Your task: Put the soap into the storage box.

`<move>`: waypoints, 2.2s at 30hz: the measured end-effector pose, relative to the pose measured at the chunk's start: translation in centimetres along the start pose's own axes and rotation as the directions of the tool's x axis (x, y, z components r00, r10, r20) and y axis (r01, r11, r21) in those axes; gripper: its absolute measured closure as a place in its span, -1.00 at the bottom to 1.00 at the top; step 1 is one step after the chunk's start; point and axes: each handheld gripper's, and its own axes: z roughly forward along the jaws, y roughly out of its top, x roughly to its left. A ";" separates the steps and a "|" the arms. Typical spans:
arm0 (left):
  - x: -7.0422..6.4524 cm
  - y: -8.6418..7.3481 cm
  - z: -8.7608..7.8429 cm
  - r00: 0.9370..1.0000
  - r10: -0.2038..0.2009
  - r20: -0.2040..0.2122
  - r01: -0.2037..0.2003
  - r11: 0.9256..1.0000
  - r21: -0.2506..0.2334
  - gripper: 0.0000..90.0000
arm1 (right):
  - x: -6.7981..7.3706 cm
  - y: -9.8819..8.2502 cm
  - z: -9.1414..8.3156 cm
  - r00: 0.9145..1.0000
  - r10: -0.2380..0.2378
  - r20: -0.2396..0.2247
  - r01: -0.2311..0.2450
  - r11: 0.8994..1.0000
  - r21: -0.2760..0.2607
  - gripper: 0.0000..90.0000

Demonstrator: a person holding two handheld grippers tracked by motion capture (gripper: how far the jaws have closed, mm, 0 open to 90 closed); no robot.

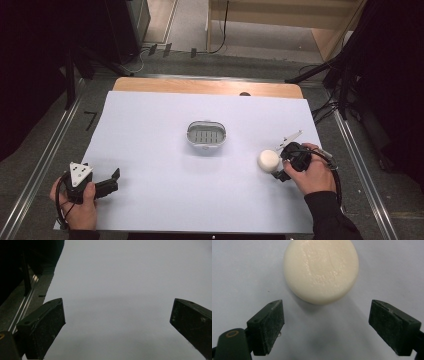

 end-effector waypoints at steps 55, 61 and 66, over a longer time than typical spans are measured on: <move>-0.1 0.0 0.0 1.000 0.005 -0.002 -0.005 1.000 0.003 -1.00 | 0.5 4.1 1.6 0.997 -0.018 -0.069 0.021 0.999 0.032 -0.44; 0.0 0.0 0.0 1.000 0.005 -0.001 -0.005 1.000 0.003 -1.00 | 0.6 4.3 1.4 0.997 -0.014 -0.072 0.016 0.999 0.028 -0.44; -0.1 0.0 0.0 1.000 0.005 -0.002 -0.005 1.000 0.003 -1.00 | 0.8 4.7 1.4 0.997 -0.023 -0.070 0.025 0.999 0.023 -0.44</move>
